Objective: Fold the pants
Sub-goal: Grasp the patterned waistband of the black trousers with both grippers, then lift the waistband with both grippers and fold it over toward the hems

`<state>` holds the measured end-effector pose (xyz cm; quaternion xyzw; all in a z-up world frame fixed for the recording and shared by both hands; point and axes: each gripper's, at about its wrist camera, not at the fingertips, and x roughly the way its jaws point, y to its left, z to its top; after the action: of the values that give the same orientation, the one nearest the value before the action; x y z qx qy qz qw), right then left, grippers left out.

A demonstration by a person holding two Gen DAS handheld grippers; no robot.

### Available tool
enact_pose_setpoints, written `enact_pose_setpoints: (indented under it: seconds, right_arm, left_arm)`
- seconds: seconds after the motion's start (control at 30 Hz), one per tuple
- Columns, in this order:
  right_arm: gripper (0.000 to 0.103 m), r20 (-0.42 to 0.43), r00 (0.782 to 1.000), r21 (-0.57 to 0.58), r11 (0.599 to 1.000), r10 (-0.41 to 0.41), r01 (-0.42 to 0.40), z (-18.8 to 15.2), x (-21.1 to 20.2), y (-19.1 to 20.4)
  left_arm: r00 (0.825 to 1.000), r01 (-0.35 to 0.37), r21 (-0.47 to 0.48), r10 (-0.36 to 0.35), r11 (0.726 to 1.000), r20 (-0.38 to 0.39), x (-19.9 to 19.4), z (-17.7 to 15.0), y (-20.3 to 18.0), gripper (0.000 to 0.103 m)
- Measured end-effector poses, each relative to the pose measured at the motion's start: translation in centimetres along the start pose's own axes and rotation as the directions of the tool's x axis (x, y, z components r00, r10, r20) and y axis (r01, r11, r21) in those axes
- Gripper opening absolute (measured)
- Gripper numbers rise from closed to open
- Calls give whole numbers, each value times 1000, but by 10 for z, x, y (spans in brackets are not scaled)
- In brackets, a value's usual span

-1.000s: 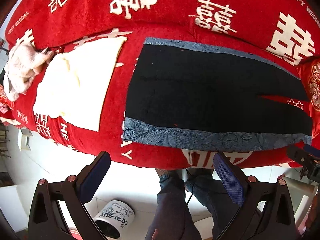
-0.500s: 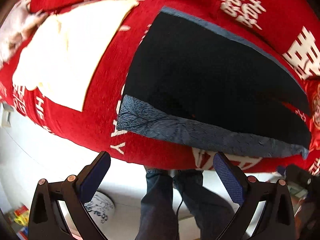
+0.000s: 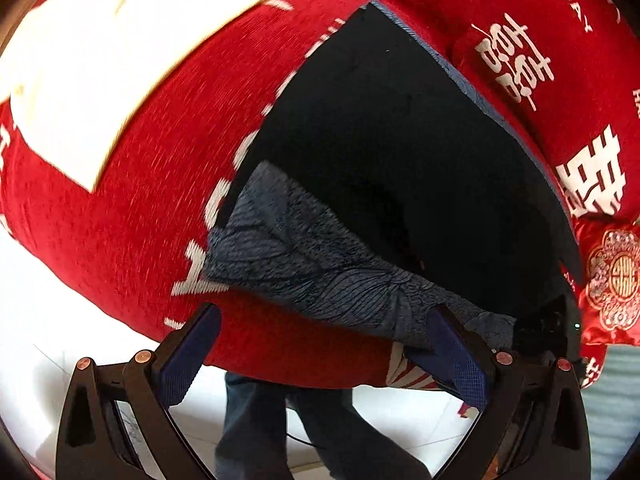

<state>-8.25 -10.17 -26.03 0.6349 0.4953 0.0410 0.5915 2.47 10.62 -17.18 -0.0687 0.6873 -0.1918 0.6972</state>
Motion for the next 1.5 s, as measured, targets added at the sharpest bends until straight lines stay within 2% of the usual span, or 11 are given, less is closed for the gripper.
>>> enact_pose_setpoints:
  seconds: [0.1, 0.2, 0.4, 0.53, 0.6, 0.67, 0.83, 1.17, 1.2, 1.3, 1.5]
  right_arm:
    - [55, 50, 995, 83, 992, 89, -93, 3, -5, -7]
    - [16, 100, 989, 119, 985, 113, -125, 10, -12, -7]
    - [13, 23, 993, -97, 989, 114, -111, -1, -23, 36]
    - [16, -37, 996, -150, 985, 76, -81, -9, -20, 36]
    - [18, -31, 999, -150, 988, 31, -36, -11, -26, 29]
    - [47, 11, 1000, -117, 993, 9, -7, -12, -42, 12]
    - [55, 176, 984, 19, 999, -39, 37, -8, -97, -43]
    - [55, 422, 899, 166, 965, 116, -202, -13, -147, -90]
    - [53, 432, 891, 181, 955, 137, -234, -11, -146, -91]
    - [8, 444, 884, 240, 932, 145, -273, -7, -141, -91]
    - [8, 365, 925, 141, 976, 105, -166, 18, -163, -39]
  left_arm:
    - [999, 38, -40, -39, 998, -17, 4, -6, 10, 103]
    - [998, 51, -46, -52, 998, -23, 7, -8, 10, 103]
    - [983, 182, -123, -184, 976, -9, 17, 5, -7, 103]
    - [985, 161, -196, -171, 967, -33, 41, 13, -10, 64]
    - [986, 162, -165, -166, 973, -14, 38, 11, -15, 63]
    - [986, 156, -86, -160, 984, -37, 39, 7, -23, 40]
    - [986, 148, -52, -151, 988, -72, 43, 7, -26, 40]
    - [988, 100, 5, -99, 995, -116, 49, 18, -41, 41]
    - [989, 99, 7, -98, 995, -115, 50, 18, -41, 41]
    - [990, 95, 21, -92, 995, -109, 50, 18, -43, 36]
    - [988, 130, 10, -129, 991, -79, 22, 36, -60, 24]
